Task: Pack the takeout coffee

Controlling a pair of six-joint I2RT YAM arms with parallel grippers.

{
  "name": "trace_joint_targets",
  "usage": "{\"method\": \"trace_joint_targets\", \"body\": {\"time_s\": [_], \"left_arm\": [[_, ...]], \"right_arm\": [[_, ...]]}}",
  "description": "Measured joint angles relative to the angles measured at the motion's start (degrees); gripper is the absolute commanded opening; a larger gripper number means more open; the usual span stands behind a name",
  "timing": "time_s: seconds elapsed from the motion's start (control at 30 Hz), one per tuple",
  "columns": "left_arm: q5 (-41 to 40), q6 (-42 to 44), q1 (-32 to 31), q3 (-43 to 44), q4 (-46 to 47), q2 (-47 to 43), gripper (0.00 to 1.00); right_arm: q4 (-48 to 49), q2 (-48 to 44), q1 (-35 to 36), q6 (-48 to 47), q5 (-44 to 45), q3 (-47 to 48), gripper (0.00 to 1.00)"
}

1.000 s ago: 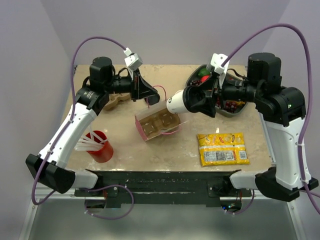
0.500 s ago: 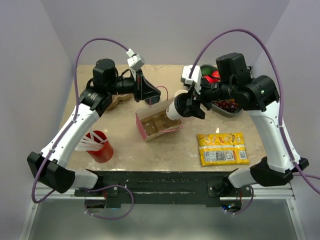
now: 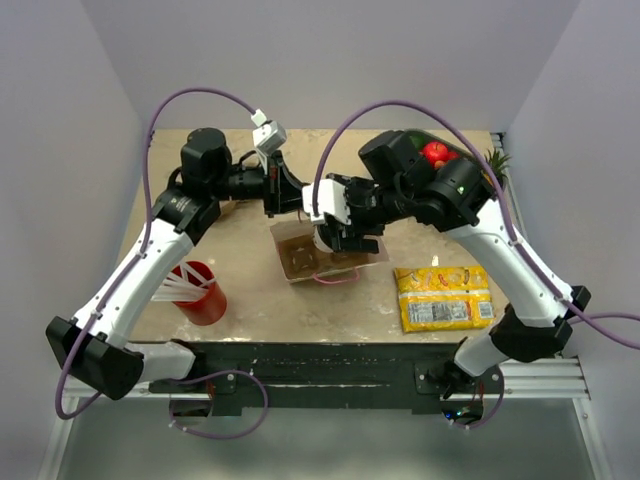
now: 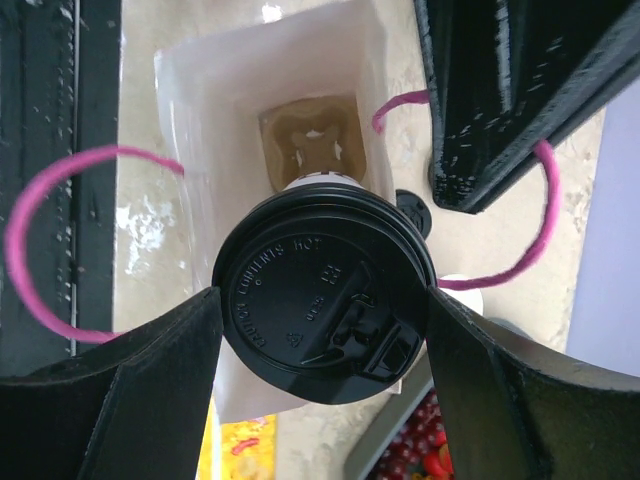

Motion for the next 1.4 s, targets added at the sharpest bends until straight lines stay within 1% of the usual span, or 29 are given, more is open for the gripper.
{"method": "trace_joint_targets", "body": {"time_s": [0.07, 0.23, 0.33, 0.43, 0.57, 0.67, 0.77, 1.0, 1.27, 1.4], "left_arm": [[0.31, -0.11, 0.02, -0.52, 0.02, -0.52, 0.0], [2.08, -0.92, 0.0, -1.4, 1.18, -1.11, 0.0], [2.64, -1.29, 0.0, -1.7, 1.51, -1.11, 0.0], [2.86, -1.29, 0.02, -2.89, 2.58, -1.6, 0.0], [3.85, -2.25, 0.0, -7.5, 5.84, -3.13, 0.0], [4.68, -2.51, 0.0, -9.14, 7.58, -3.23, 0.0], [4.9, -1.7, 0.0, -10.29, 8.57, -3.45, 0.0], [4.87, -1.2, 0.02, -11.37, 10.36, -3.8, 0.0], [4.42, -1.31, 0.02, -13.03, 13.0, -4.02, 0.0], [3.69, -1.44, 0.2, -14.25, 13.38, -4.57, 0.0]], "right_arm": [[1.16, -0.61, 0.76, -1.68, 1.31, -2.75, 0.0], [5.29, -6.27, 3.02, -5.84, 5.57, -16.72, 0.0], [6.88, -9.01, 4.94, -7.85, 7.43, -22.6, 0.0], [9.03, -10.6, 6.38, -9.18, 9.22, -26.14, 0.0], [13.92, -12.33, 7.91, -10.21, 13.35, -31.3, 0.0], [17.18, -13.18, 8.9, -10.62, 16.31, -35.17, 0.0], [19.17, -12.72, 9.31, -10.1, 17.7, -35.8, 0.0], [22.01, -12.04, 9.31, -9.03, 17.68, -32.24, 0.0], [24.52, -8.5, 9.35, -9.94, 18.88, -32.28, 0.0], [26.38, -7.54, 9.33, -10.93, 20.65, -34.25, 0.0]]}}
